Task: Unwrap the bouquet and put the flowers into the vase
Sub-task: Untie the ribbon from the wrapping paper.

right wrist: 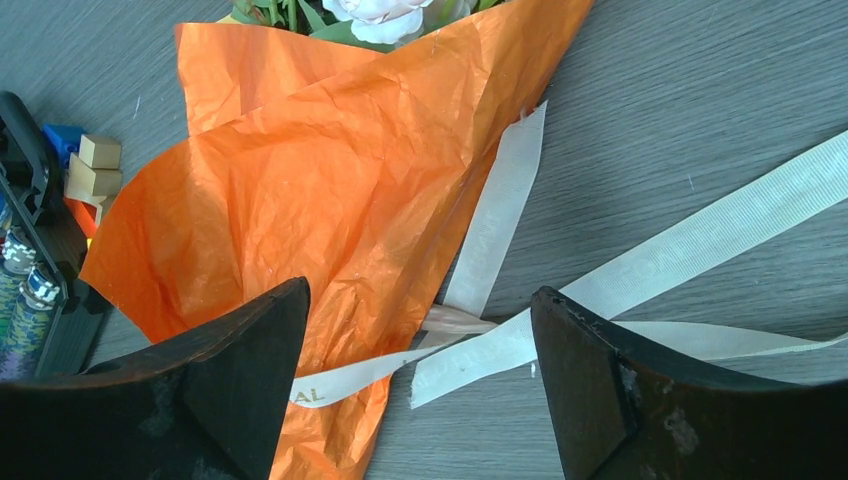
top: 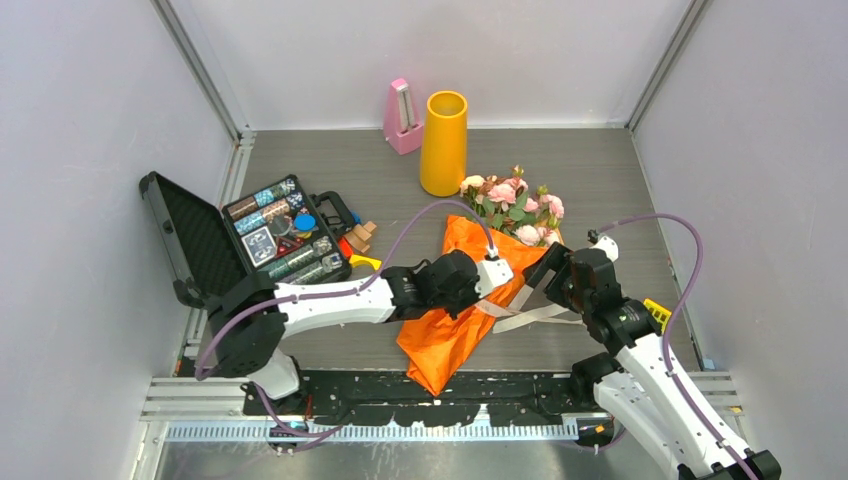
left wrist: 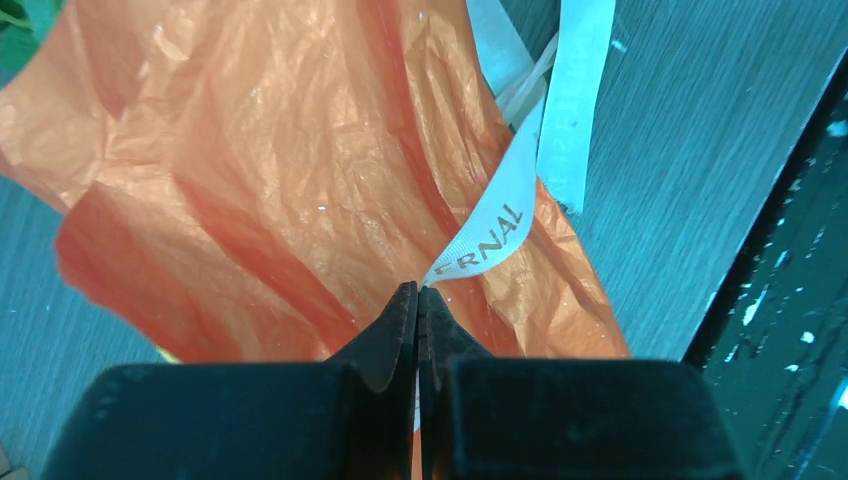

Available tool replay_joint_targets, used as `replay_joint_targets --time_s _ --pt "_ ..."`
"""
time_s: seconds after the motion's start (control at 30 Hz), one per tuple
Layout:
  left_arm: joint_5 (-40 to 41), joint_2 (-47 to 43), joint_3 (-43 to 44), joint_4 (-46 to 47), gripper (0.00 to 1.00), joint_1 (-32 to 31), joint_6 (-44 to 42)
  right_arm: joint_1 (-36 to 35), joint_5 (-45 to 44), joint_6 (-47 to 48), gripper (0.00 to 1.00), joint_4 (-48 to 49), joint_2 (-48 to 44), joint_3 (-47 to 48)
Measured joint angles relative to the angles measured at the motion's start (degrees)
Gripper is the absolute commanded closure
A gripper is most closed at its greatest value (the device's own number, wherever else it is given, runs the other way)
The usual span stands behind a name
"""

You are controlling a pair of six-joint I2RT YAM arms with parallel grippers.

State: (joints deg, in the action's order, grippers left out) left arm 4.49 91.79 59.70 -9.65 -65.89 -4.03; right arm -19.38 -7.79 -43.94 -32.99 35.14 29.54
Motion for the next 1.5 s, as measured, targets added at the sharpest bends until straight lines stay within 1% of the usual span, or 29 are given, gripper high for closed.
replay_joint_targets --time_s 0.3,0.43,0.6,0.7,0.87,0.97,1.17,1.3,1.43,1.47,1.5 --pt "1.2 -6.4 -1.4 0.0 1.0 0.1 3.3 0.0 0.5 -0.2 0.14 0.0 0.0 -0.2" --pt "1.9 -10.7 -3.4 -0.5 1.0 1.9 6.1 0.0 0.5 -0.2 0.13 0.2 0.0 -0.6" --pt "0.8 -18.4 -6.8 -1.2 1.0 9.7 10.6 0.0 1.6 -0.6 0.1 0.9 0.1 -1.8" --pt "-1.3 -24.4 -9.7 -1.8 1.0 17.3 14.3 0.0 2.4 -0.7 0.09 1.6 0.5 -2.4" --pt "-3.1 -30.0 -12.4 -4.4 1.0 27.0 17.8 0.0 4.4 -1.3 0.09 3.6 2.2 -3.6" --pt "-3.0 -32.2 -14.3 -6.3 1.0 31.7 20.8 0.0 6.5 -2.0 0.1 5.7 3.8 -4.8" --pt "-1.0 -39.4 -21.9 -8.7 1.0 43.2 27.5 0.0 9.7 -3.5 0.1 9.7 6.6 -7.5" --pt "-1.6 -41.0 -23.6 -10.3 1.0 50.6 29.0 0.0 10.6 -4.0 0.11 11.4 7.7 -8.0" --pt "-2.4 -39.3 -23.6 -11.4 1.0 55.7 29.9 0.0 11.1 -4.3 0.12 13.4 9.4 -8.0" --pt "-2.6 -38.8 -23.6 -11.6 0.95 56.4 30.4 0.0 11.2 -4.4 0.12 13.9 9.9 -8.0" --pt "-2.8 -38.5 -23.8 -11.7 0.86 56.8 30.8 0.0 11.3 -4.5 0.12 14.5 10.3 -8.2"
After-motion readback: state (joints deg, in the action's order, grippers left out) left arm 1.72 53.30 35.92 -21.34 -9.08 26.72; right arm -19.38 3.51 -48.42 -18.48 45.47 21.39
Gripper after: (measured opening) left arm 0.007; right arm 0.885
